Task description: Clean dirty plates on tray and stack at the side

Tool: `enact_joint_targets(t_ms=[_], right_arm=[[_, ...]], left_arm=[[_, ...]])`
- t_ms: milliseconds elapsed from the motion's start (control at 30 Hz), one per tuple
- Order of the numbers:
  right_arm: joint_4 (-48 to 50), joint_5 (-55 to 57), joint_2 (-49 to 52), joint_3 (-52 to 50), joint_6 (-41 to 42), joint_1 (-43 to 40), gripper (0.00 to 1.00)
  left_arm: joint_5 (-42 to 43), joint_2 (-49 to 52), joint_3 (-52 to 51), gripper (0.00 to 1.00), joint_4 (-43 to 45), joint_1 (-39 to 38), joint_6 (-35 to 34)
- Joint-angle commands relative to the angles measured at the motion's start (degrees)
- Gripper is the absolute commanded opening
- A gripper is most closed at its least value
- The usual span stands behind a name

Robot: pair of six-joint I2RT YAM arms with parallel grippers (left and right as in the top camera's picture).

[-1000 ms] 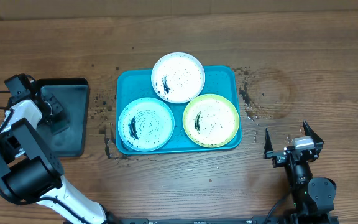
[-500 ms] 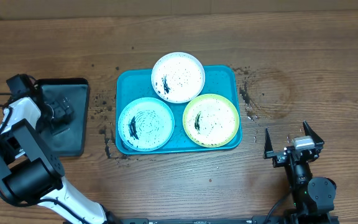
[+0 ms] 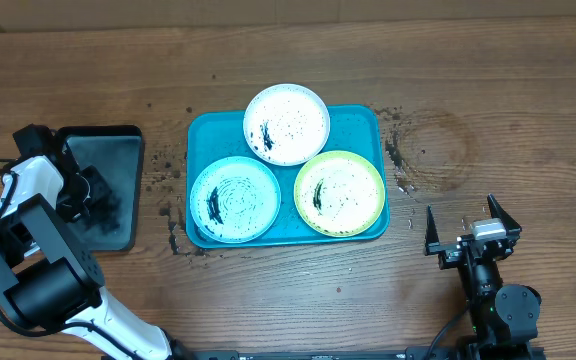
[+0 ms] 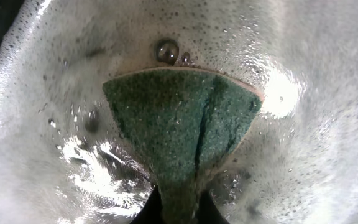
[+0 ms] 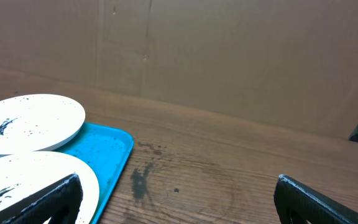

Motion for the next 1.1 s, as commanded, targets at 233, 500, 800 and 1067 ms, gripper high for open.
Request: enact_joint_targets(t_ms=[233, 500, 800, 1067], right_arm=[[0.3, 0.3, -0.4, -0.6, 0.4, 0.2, 1.0], [0.3, 0.3, -0.5, -0.6, 0.4, 0.2, 1.0], [0.3, 0.3, -0.5, -0.6, 0.4, 0.2, 1.0], [0.3, 0.3, -0.4, -0.6, 0.4, 0.2, 1.0]], left_arm=[[0.3, 3.1, -2.6, 0.96, 2.4, 0.1, -0.3], [0.2, 2.9, 1.5, 0.15, 0.7, 0.2, -0.3], [0.4, 1.1, 20.6, 0.04, -15.7, 0.1, -1.5], [5.2, 1.3, 27.5, 0.04, -23.2, -0.3, -10.6]])
